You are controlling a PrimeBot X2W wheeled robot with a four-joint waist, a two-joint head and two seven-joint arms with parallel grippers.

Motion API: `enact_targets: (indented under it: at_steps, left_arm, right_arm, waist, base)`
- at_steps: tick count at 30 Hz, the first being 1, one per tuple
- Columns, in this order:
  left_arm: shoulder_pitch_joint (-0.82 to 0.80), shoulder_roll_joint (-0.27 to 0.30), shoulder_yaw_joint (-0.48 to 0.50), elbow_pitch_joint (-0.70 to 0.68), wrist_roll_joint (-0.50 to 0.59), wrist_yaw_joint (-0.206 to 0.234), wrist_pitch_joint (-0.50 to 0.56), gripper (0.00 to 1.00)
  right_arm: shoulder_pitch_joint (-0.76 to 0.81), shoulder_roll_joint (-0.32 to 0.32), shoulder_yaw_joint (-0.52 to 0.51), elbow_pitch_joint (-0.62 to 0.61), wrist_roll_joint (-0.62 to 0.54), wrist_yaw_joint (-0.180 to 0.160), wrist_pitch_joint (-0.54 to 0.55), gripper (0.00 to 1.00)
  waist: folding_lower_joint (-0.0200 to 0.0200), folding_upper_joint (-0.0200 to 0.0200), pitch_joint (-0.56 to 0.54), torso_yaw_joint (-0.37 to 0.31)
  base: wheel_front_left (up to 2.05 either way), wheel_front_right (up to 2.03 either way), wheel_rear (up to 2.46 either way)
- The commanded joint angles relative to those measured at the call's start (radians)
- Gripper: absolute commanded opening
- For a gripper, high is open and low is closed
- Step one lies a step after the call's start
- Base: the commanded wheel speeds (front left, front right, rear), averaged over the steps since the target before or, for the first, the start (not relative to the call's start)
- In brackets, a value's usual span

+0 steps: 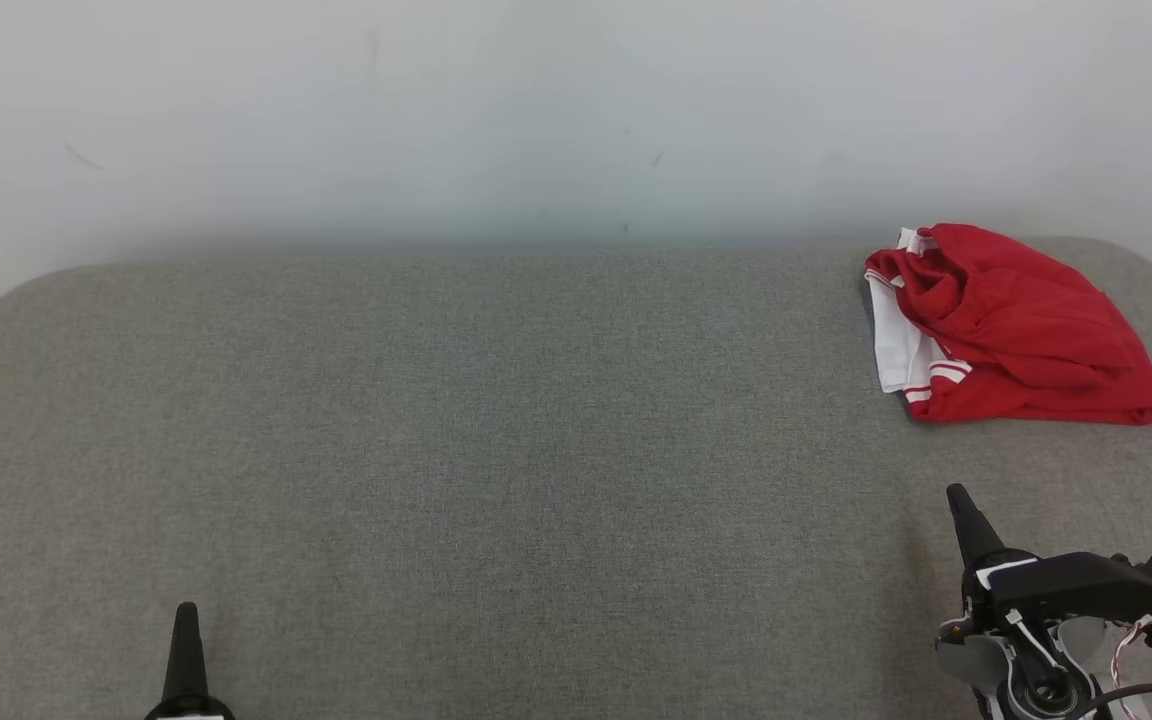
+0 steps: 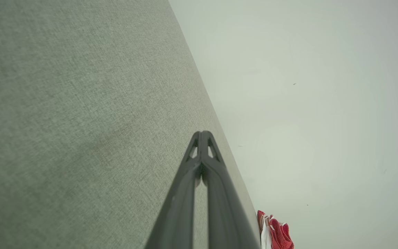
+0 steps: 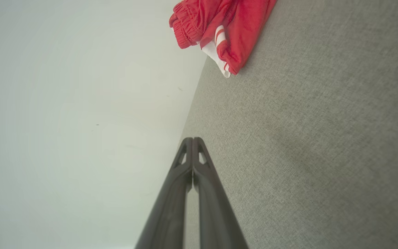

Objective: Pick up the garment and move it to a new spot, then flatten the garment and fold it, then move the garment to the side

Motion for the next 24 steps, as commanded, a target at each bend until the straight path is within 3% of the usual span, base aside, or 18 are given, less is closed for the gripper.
enact_targets:
  at_steps: [1, 24]
  left_arm:
    - [-0.026, 0.001, 0.010, 0.008, -0.035, -0.011, 0.006, 0.00]
    - [-0.076, -0.021, 0.036, 0.073, -0.211, -0.047, 0.034, 0.00]
  right_arm:
    - [-0.026, 0.001, -0.009, 0.007, 0.034, 0.000, 0.009, 0.00]
    - [-0.088, 0.006, -0.058, 0.081, 0.224, 0.000, 0.061, 0.00]
  waist:
    - [0.0001, 0.0000, 0.001, 0.000]
    - [0.0001, 0.0000, 0.007, 0.004]
  base:
    - [0.00, 0.00, 0.00]
    - [0.00, 0.00, 0.00]
